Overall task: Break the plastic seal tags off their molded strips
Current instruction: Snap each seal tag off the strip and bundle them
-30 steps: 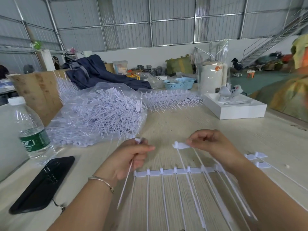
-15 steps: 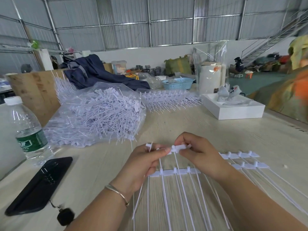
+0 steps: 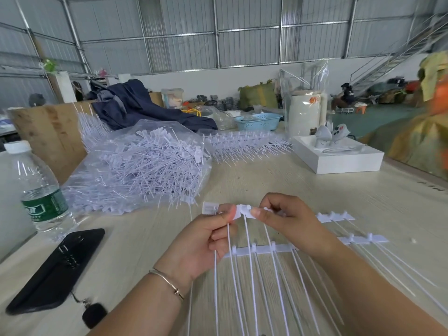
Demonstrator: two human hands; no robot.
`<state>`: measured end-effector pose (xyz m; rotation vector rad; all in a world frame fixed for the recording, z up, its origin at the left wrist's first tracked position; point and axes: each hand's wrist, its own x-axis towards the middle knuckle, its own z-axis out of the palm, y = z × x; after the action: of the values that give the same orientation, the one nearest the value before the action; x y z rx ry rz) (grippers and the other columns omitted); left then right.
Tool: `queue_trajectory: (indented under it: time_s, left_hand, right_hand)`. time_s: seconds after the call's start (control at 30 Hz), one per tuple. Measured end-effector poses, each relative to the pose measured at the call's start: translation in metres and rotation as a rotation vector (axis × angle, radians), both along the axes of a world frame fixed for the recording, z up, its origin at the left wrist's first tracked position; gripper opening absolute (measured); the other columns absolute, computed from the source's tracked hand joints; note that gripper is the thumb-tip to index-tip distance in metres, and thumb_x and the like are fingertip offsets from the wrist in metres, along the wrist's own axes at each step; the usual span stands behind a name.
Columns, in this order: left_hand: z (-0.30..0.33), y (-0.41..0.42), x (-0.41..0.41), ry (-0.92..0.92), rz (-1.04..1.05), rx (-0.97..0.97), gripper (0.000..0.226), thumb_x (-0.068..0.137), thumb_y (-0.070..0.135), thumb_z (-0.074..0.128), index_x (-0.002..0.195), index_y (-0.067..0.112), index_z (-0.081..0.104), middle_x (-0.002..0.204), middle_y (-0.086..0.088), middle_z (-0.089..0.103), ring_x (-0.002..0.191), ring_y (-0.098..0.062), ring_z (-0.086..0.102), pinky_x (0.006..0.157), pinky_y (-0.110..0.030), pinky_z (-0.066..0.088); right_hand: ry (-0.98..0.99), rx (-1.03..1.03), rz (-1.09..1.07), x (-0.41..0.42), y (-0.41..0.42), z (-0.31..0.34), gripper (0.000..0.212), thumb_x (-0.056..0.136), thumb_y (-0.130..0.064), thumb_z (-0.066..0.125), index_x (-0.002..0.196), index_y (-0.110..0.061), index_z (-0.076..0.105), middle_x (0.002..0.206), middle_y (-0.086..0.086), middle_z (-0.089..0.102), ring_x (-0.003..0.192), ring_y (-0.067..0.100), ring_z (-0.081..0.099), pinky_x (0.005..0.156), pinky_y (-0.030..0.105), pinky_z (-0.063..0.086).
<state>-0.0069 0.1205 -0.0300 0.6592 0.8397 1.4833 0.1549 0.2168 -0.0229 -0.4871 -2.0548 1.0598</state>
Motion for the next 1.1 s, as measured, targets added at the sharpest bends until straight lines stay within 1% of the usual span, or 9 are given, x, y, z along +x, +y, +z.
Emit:
queue_trajectory:
  time_s: [0.1, 0.2, 0.33, 0.47, 0.53, 0.7, 0.83, 1.0, 1.1]
  left_hand:
    - [-0.004, 0.0, 0.003, -0.129, -0.102, 0.007, 0.031, 0.063, 0.011, 0.086, 0.072, 0.015, 0.057, 0.059, 0.006, 0.037, 0.038, -0.001, 0.029, 0.031, -0.012, 0.015]
    - [-0.006, -0.001, 0.009, -0.06, -0.2, -0.026, 0.046, 0.053, 0.028, 0.095, 0.081, 0.015, 0.062, 0.063, 0.007, 0.035, 0.038, 0.0, 0.029, 0.031, -0.012, 0.018]
    - [-0.013, 0.001, 0.013, 0.053, -0.3, -0.129, 0.051, 0.052, 0.054, 0.087, 0.074, 0.015, 0.064, 0.065, 0.003, 0.05, 0.038, 0.0, 0.029, 0.029, -0.011, 0.022]
    - [-0.008, 0.002, 0.017, 0.098, -0.317, -0.066, 0.045, 0.069, 0.064, 0.068, 0.076, 0.02, 0.073, 0.069, 0.003, 0.058, 0.04, 0.001, 0.03, 0.032, -0.011, 0.017]
    - [-0.005, 0.004, 0.015, 0.063, -0.296, -0.063, 0.045, 0.077, 0.061, 0.064, 0.075, 0.017, 0.072, 0.068, 0.003, 0.057, 0.038, 0.0, 0.031, 0.032, -0.012, 0.016]
    - [-0.001, 0.004, 0.007, 0.007, -0.216, -0.101, 0.038, 0.084, 0.049, 0.059, 0.062, 0.019, 0.063, 0.057, 0.005, 0.046, 0.034, -0.002, 0.03, 0.032, -0.014, 0.012]
    - [0.001, 0.004, 0.004, -0.025, -0.161, -0.107, 0.038, 0.085, 0.044, 0.056, 0.057, 0.018, 0.058, 0.055, 0.003, 0.051, 0.032, -0.003, 0.03, 0.034, -0.015, 0.01]
    - [-0.001, 0.007, 0.0, -0.16, -0.035, -0.107, 0.036, 0.076, 0.036, 0.068, 0.058, 0.018, 0.041, 0.06, -0.002, 0.049, 0.041, -0.007, 0.036, 0.034, -0.015, 0.017]
    - [-0.001, 0.005, 0.001, -0.202, 0.021, -0.075, 0.024, 0.071, 0.01, 0.07, 0.065, 0.016, 0.047, 0.063, -0.001, 0.049, 0.045, -0.006, 0.042, 0.034, -0.013, 0.023]
  right_hand:
    - [0.042, -0.062, 0.08, -0.002, -0.007, 0.002, 0.051, 0.076, -0.038, 0.066, 0.071, 0.009, 0.048, 0.058, 0.0, 0.032, 0.052, 0.006, 0.028, 0.051, 0.018, 0.025]
    - [0.074, -0.092, 0.123, -0.003, -0.01, 0.004, 0.046, 0.075, -0.036, 0.067, 0.07, 0.007, 0.052, 0.059, 0.002, 0.04, 0.056, 0.007, 0.035, 0.054, 0.02, 0.029]
    - [0.067, -0.124, 0.197, -0.004, -0.014, 0.004, 0.044, 0.078, -0.033, 0.065, 0.073, 0.009, 0.053, 0.062, 0.012, 0.052, 0.062, 0.016, 0.043, 0.061, 0.025, 0.035]
    - [0.113, -0.146, 0.153, -0.004, -0.01, 0.002, 0.052, 0.082, -0.033, 0.065, 0.074, 0.015, 0.047, 0.063, 0.033, 0.043, 0.064, 0.022, 0.038, 0.064, 0.031, 0.03]
    - [0.134, -0.124, 0.078, -0.004, -0.007, 0.0, 0.055, 0.079, -0.037, 0.067, 0.073, 0.013, 0.048, 0.062, 0.025, 0.038, 0.063, 0.019, 0.034, 0.06, 0.029, 0.027]
    - [0.152, -0.133, -0.031, -0.004, 0.0, -0.004, 0.039, 0.078, -0.036, 0.073, 0.062, -0.012, 0.048, 0.054, -0.011, 0.033, 0.049, 0.004, 0.027, 0.048, 0.014, 0.026]
    - [0.169, -0.151, -0.066, -0.004, 0.003, -0.006, 0.032, 0.081, -0.028, 0.075, 0.069, -0.007, 0.054, 0.062, 0.0, 0.042, 0.059, 0.012, 0.035, 0.054, 0.019, 0.031]
    - [0.205, -0.22, -0.094, -0.001, 0.005, -0.002, 0.014, 0.081, -0.015, 0.069, 0.077, -0.007, 0.059, 0.072, 0.005, 0.048, 0.067, 0.015, 0.039, 0.065, 0.028, 0.033]
    - [0.174, -0.217, -0.117, 0.0, 0.007, -0.003, 0.011, 0.086, -0.001, 0.06, 0.078, -0.009, 0.059, 0.068, -0.001, 0.048, 0.062, 0.012, 0.039, 0.062, 0.025, 0.032]
